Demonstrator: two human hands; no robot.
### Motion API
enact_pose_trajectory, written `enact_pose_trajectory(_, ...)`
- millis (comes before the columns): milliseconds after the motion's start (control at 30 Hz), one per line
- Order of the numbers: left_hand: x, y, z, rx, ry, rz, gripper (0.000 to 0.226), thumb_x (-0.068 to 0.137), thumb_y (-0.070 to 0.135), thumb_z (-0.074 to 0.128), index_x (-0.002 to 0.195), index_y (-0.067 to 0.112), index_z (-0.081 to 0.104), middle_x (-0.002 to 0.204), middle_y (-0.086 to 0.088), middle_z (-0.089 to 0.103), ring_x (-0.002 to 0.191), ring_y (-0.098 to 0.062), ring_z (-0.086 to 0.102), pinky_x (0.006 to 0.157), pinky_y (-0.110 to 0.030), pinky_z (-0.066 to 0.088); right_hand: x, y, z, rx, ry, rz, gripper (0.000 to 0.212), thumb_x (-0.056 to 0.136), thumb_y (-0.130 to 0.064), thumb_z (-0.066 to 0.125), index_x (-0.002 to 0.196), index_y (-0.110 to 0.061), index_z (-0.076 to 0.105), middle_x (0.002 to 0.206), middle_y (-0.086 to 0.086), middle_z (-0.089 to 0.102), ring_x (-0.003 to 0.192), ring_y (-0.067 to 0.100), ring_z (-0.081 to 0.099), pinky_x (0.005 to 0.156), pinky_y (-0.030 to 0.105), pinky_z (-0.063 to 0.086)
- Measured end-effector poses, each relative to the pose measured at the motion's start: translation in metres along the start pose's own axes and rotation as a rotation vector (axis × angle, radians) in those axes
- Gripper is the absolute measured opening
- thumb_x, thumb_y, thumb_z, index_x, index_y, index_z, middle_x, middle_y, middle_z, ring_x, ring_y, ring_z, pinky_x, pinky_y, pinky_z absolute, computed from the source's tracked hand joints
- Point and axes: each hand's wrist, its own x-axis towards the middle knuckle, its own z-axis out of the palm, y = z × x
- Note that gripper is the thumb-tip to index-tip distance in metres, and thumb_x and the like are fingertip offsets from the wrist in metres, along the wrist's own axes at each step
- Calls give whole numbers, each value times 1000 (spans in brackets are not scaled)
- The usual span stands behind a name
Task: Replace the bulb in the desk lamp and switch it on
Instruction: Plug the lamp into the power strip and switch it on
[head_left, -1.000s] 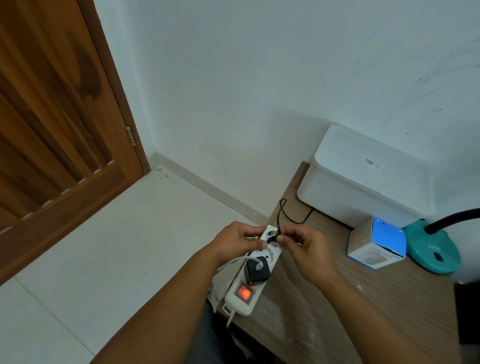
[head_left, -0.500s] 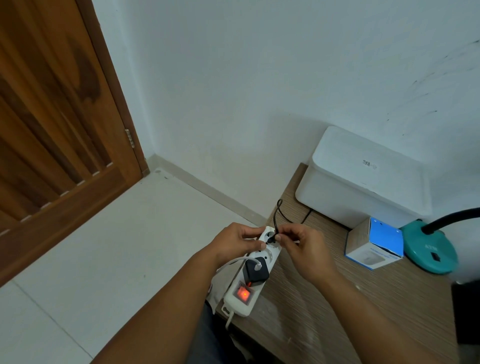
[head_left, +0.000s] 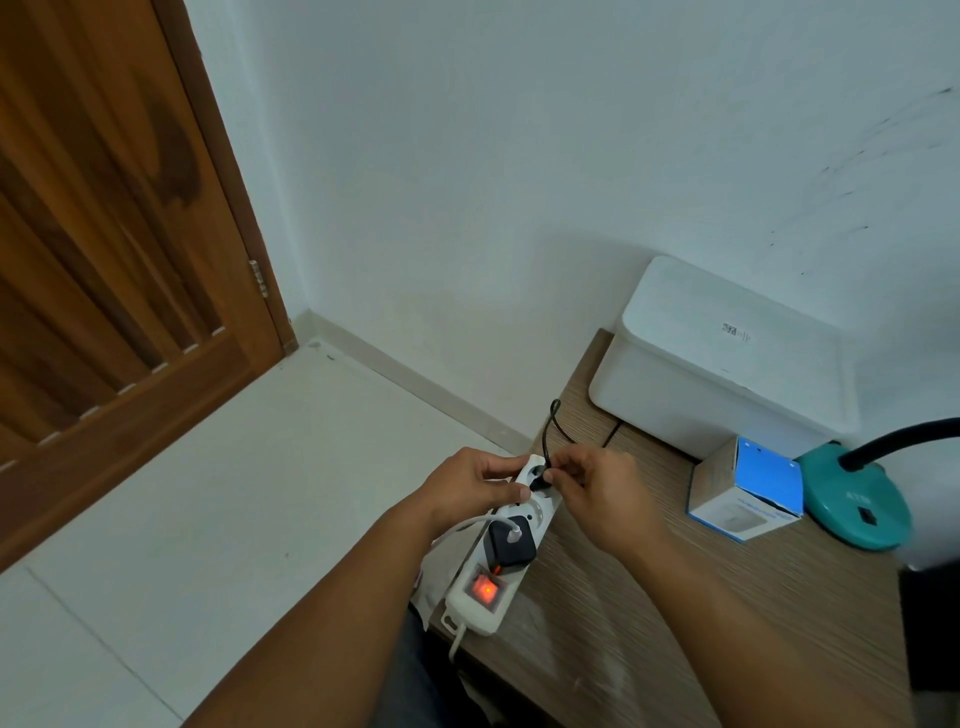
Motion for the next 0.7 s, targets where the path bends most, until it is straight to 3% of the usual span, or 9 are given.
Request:
enact_pose_trajectory(200,2,0,0,-1,2,-5,40,83,21,78,121,32,71,110,12,75,100,-9,72,102,-39,52,-3,7,4,51,21,27,9,90,-20,66,92,-23,75,79,-11,71,75,2,65,68,25,54)
enact_pose_trajectory(433,1,1,-1,26,7,-10,41,83,22,79,121,32,71,109,12,75,99,-8,72,99,-36,53,0,5,8,63,23,76,9,91,-22,65,92,-23,74,77,-15,68,73,-3,62,61,12,42)
enact_pose_trajectory(600,-1,17,-2,245,20,20,36,82,21,79,115,35,74,110,14,75,98,2,68,94,-26,51,-4,1,5,59,2,95,14,93,-26,62,103,-24,72,85,-15,67,75,-5,59,59,10,39)
enact_pose_trajectory(700,-7,33,-3,380,52,56,29,88,30,74,117,29,74,117,8,73,110,-5,65,98,-28,47,-18,4,4,96,51,108,19,93,-33,60,110,-28,68,97,-13,67,80,-4,59,65,18,46)
